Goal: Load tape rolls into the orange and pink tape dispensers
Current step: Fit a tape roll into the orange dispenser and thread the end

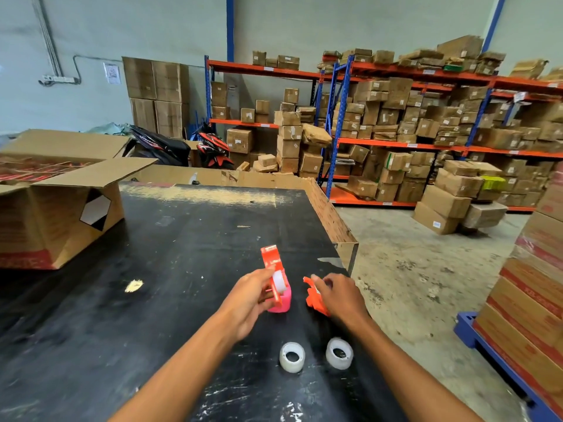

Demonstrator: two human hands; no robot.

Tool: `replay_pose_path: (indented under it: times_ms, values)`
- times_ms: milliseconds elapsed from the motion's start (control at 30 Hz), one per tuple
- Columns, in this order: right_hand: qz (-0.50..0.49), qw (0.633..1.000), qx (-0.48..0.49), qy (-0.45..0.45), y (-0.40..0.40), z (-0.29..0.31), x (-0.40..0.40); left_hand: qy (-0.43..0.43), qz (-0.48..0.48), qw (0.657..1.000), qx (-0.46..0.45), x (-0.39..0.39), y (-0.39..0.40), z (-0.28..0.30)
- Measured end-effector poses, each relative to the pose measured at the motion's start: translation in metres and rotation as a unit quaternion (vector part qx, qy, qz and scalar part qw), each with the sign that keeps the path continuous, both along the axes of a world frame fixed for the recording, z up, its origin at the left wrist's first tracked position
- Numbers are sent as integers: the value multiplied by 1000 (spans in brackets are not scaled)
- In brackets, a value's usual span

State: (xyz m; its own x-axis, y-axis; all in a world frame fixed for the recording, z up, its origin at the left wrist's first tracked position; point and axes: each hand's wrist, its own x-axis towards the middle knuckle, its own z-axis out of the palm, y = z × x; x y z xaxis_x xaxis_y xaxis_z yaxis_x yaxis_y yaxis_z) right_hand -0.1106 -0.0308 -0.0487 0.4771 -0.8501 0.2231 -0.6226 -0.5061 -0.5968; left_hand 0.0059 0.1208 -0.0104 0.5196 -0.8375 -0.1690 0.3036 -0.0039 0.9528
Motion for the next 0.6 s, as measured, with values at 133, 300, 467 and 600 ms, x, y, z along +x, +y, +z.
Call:
replay_pose_path:
  times_ms: [133,300,467,600]
  values:
    - [180,964,88,-174,31,39,-12,11,-14,1000,-8,-3,0,-3]
    - [296,936,117,-147,57,55,-29,1,-73,997,-34,-19,0,-2]
    - [194,959,129,-162,48,46,-72,-33,-76,996,-17,-37,-6,-8]
    - [113,981,84,132,34,29,-106,-34,-67,997,-9,-35,-6,-9]
